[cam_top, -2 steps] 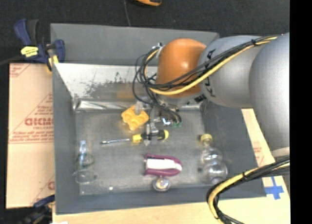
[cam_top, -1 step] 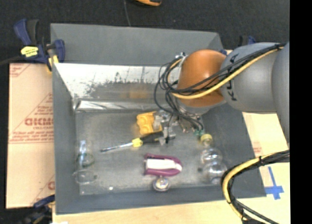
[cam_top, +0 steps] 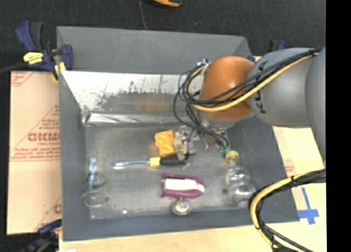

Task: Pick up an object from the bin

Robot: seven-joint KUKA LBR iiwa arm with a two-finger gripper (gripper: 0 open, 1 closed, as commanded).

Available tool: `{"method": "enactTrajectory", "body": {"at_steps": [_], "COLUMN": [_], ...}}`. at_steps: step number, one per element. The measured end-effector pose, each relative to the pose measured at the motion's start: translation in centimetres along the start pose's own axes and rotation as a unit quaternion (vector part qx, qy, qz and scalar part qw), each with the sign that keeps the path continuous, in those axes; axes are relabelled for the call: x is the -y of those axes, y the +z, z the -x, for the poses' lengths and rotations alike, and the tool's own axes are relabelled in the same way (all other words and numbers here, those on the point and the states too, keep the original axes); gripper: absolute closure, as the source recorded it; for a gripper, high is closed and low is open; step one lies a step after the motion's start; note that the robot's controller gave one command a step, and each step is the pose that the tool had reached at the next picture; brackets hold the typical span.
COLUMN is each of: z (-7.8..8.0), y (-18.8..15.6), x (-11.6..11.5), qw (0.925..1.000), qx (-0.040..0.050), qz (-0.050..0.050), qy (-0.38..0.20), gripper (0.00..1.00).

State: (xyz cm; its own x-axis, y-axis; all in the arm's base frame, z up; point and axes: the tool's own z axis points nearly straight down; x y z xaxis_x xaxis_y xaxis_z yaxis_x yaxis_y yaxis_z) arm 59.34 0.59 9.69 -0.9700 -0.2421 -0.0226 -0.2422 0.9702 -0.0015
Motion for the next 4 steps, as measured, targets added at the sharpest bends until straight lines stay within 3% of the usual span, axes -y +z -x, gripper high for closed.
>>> {"method": "enactTrajectory", "body": {"at_steps": [1, 2, 3, 4], "z": [0.1, 0.5, -0.5, -2.1], "y": [-5.4, -1.9, -6.0, -6.9], "x": [0.6, -0.9, 4.9, 7.4], "qw": [1.0000, 0.9960, 0.9976, 0.9948], "qx": [-0.0009, 0.0024, 0.0014, 0.0026], "qz": [0.000, -0.001, 0.000, -0.001], "qy": [-0.004, -0.090, -0.069, -0.102], "gripper": [1.00, 1.00, 1.00, 1.00]}}
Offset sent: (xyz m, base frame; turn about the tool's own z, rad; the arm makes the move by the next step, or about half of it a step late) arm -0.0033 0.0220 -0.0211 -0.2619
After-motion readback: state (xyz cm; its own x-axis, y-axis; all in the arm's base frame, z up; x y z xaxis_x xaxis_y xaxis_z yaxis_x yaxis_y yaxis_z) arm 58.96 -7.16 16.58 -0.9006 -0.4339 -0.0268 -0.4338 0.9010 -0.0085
